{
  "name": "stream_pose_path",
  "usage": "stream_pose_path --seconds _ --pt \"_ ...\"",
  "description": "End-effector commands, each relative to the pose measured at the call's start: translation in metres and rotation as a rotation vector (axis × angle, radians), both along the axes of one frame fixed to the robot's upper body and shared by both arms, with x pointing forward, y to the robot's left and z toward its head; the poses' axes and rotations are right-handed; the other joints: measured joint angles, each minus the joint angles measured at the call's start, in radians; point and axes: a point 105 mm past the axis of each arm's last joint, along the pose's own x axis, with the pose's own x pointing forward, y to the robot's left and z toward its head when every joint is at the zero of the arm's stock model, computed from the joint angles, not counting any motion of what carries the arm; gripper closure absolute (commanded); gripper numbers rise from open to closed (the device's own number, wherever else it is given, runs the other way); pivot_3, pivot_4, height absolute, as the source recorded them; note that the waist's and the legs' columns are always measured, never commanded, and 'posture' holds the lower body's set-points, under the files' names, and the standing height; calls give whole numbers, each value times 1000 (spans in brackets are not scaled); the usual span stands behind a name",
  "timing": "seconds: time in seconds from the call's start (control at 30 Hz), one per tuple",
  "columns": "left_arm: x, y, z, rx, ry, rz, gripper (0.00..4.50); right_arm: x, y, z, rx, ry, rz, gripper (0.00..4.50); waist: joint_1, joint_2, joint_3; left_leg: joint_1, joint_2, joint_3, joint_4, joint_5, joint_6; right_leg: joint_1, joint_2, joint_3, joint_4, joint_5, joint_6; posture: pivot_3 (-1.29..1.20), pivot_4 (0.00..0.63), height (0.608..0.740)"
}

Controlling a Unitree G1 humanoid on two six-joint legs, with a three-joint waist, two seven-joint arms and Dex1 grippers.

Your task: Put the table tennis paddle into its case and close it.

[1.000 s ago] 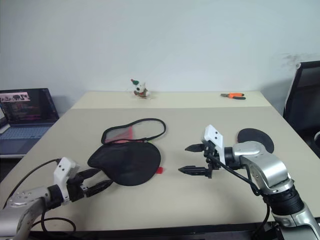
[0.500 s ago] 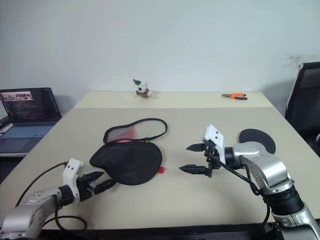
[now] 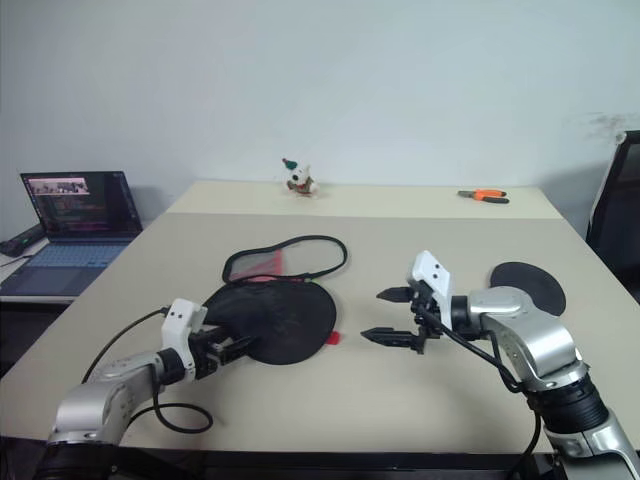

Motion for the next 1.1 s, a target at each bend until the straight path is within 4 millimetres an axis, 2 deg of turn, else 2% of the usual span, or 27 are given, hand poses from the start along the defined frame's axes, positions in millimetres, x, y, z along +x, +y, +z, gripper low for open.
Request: stream_pose_path --seconds 0.03,0.2,0.23,0.27,0.4,0.57,0.67,0.77,0.87,0.9,0.97,1.1 --pt "-7 -40 8 -79 14 -129 2036 -2 -6 14 21 -57 -17 0 0 0 0 -1 0 0 0 0 0 0 0 0 0 0 1 0 150 740" --pt "-5 -68 23 -166 13 -158 3950 0 -12 16 16 -62 -44 0 -4 -1 0 -3 0 0 0 0 0 -1 -1 0 -1 0 2 0 150 740" --pt "-3 -74 25 -185 14 -162 4279 0 -14 16 14 -64 -50 0 -4 -1 0 -3 0 0 0 0 0 -2 -1 0 -1 0 2 0 150 740" --pt "-1 -80 28 -207 15 -164 4422 0 -16 17 13 -66 -56 0 -4 -1 0 -3 -1 -1 0 0 0 -2 -1 0 -1 0 2 0 150 740" --pt "12 -109 38 -302 20 -165 4422 2 -26 18 -8 -75 -78 0 -4 -1 0 -3 -1 0 1 0 0 -1 0 0 -1 0 2 0 150 740" --pt "33 -158 44 -356 29 -204 4422 7 -41 23 -48 -108 -108 0 -4 -1 1 -4 -5 1 2 0 0 -1 0 -1 -1 0 2 0 150 740" --pt "39 -172 45 -350 21 -220 4422 7 -43 24 -58 -119 -115 0 -8 -1 1 -5 -5 2 2 0 -1 -1 0 -1 -2 0 2 0 150 740" --pt "30 -179 44 -310 1 -298 4422 6 -43 24 -61 -122 -115 0 -15 -1 1 -4 -3 4 1 2 -4 -2 0 1 -2 0 2 0 150 740" --pt "18 -174 37 -237 -13 -366 4422 4 -43 23 -64 -119 -113 0 -15 -1 1 -4 -2 4 0 2 -4 -2 0 1 -1 0 2 0 150 740" --pt "14 -168 32 -197 -17 -381 4227 3 -43 22 -66 -115 -113 0 -15 -1 1 -4 -2 4 0 3 -5 -2 0 1 -1 0 2 0 150 740" --pt "-1 -150 17 -51 -41 -442 3789 2 -44 19 -70 -103 -120 0 -17 -1 1 -3 -2 3 0 3 -5 -2 0 2 -1 0 2 0 150 740" --pt "-30 -117 -9 181 -37 -543 2401 3 -46 14 -75 -78 -141 0 -22 -1 1 -2 -1 2 -1 3 -5 -2 0 3 -2 0 2 0 150 740"
